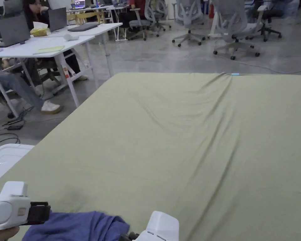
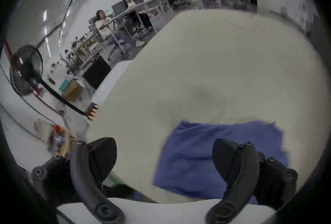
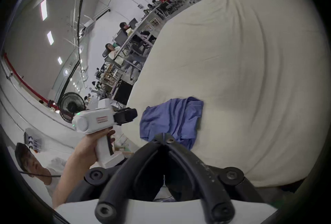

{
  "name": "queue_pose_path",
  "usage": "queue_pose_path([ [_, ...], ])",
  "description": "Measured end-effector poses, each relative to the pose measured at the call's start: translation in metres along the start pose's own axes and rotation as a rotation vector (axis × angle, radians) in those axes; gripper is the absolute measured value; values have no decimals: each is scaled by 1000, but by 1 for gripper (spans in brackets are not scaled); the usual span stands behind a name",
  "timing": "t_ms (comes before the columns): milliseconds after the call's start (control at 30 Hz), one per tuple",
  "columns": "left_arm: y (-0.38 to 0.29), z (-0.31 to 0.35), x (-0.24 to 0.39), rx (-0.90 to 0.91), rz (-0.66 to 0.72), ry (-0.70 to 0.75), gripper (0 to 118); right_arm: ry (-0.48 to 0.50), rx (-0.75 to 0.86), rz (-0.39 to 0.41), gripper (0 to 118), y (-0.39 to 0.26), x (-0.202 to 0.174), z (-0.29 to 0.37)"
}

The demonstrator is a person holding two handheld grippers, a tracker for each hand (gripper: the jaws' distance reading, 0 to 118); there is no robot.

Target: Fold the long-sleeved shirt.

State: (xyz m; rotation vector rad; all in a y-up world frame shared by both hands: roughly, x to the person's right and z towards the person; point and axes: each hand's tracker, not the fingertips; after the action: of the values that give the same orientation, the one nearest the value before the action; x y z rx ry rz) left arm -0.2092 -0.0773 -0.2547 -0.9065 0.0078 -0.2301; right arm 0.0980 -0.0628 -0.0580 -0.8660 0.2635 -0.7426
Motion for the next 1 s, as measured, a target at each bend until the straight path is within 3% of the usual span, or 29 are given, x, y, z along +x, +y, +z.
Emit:
queue_pose_path([
  [67, 10, 29, 22, 38, 94, -147, 109, 5, 12, -2, 4, 13, 25, 32],
  [100, 16, 46, 31, 36, 120, -218, 106, 16, 12, 44, 4, 22, 44, 52],
  [133, 21, 59, 41, 16, 128, -287, 89, 0, 7, 70, 4, 25, 57, 67],
  [167, 27, 79, 56, -2, 116, -376, 51, -66, 4, 60, 3, 33, 78, 91],
  [200, 31, 103, 74, 69, 98, -473, 0, -149, 21, 20, 3, 41, 102, 119],
  [267, 33, 141, 109, 215, -2, -536, 0, -241, 157, -89, 3, 51, 138, 178],
  [300, 32, 168, 137, 354, -69, -498, 0, -283, 259, -100, 3, 59, 153, 218],
  [333, 30, 186, 154, 446, -109, -465, 0, -325, 326, -80, 3, 63, 159, 245],
  [400, 28, 227, 188, 594, -178, -434, 0, -537, 523, 15, 3, 67, 158, 316],
  [467, 32, 260, 210, 676, -100, -501, 0, -730, 715, 110, 3, 64, 145, 368],
  [533, 38, 285, 229, 719, -27, -590, 0, -822, 828, 213, 3, 65, 118, 394],
  [633, 44, 317, 263, 787, 20, -581, 0, -770, 950, 367, 3, 55, 80, 422],
  [733, 42, 336, 284, 782, 26, -576, 0, -761, 995, 498, 3, 57, 45, 408],
  [800, 40, 345, 295, 781, 34, -576, 0, -773, 951, 520, 3, 69, 35, 385],
  [900, 34, 353, 301, 798, 17, -536, 0, -678, 887, 536, 4, 64, 24, 369],
  [1000, 26, 358, 294, 824, 4, -513, 0, -688, 844, 543, 4, 77, 22, 347],
])
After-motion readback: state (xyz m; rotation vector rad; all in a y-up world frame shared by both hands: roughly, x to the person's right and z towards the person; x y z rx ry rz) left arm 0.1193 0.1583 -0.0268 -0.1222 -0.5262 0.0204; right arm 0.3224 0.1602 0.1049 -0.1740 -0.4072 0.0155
